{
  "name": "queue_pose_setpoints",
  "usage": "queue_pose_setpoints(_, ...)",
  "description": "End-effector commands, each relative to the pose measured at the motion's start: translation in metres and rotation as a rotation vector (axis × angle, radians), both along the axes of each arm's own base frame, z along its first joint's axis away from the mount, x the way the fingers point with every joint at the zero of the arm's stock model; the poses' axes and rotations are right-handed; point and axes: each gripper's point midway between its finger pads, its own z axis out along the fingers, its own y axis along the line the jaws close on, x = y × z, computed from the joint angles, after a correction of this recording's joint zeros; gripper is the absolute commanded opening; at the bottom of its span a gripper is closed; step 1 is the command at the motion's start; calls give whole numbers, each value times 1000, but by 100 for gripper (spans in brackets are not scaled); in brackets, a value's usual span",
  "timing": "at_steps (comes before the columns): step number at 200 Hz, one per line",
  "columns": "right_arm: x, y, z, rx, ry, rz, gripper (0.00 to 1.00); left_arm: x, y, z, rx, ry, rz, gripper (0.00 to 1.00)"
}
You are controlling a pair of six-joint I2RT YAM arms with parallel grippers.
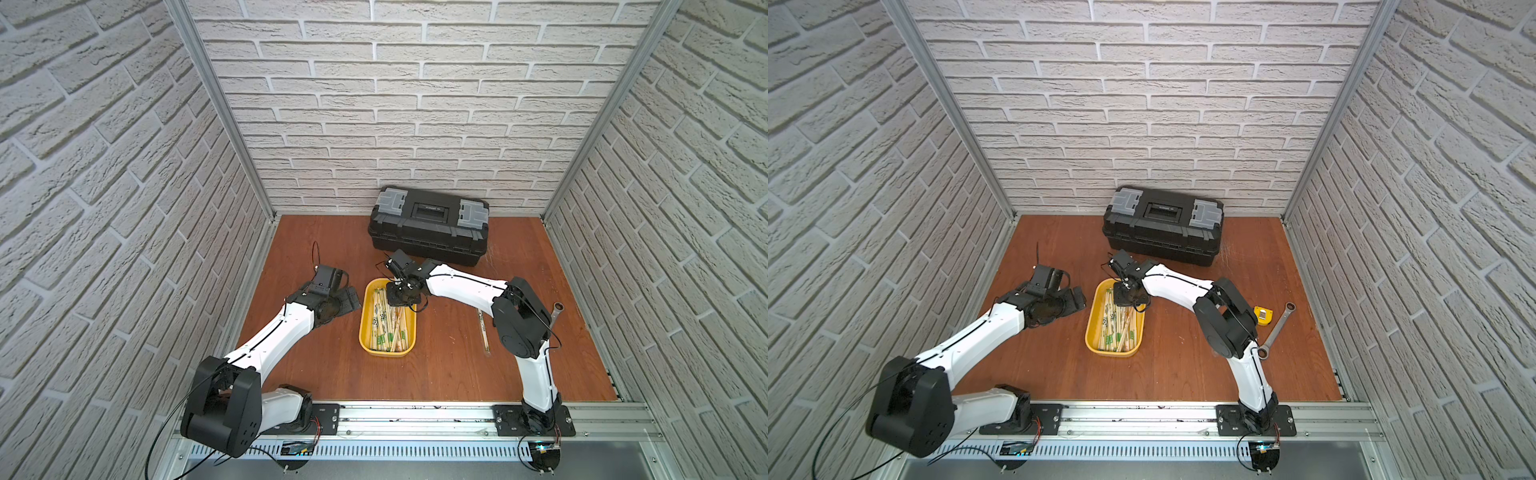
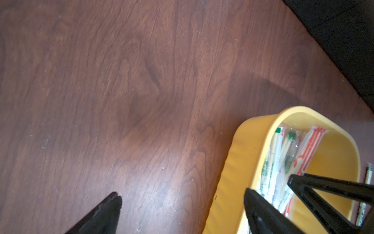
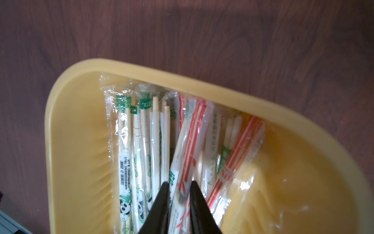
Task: Take the paired disposable chopsticks out of the storage box
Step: Pick up the paired disposable chopsticks from the storage box.
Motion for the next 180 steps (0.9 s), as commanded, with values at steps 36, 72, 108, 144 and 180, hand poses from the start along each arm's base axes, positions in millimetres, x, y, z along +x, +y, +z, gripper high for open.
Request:
queue_pose_setpoints(36,2,5,-9,-6,7,8,17,2,1,-1,-14,-12,15,98)
queue_pose_setpoints(72,1,6,-4,8,5,11,9,1,0,-1,-18,-12,13,98)
queue_pose_setpoints(108,1,7,16,39,-21,12,7,3,-3,4,-29,-21,5,98)
queue_pose_setpoints(144,3,11,44,94,-69,7,4,5,-4,10,-32,-32,1,98)
queue_pose_setpoints(180,8,17,74,178,-136,2,4,5,-4,13,-33,-37,-3,98)
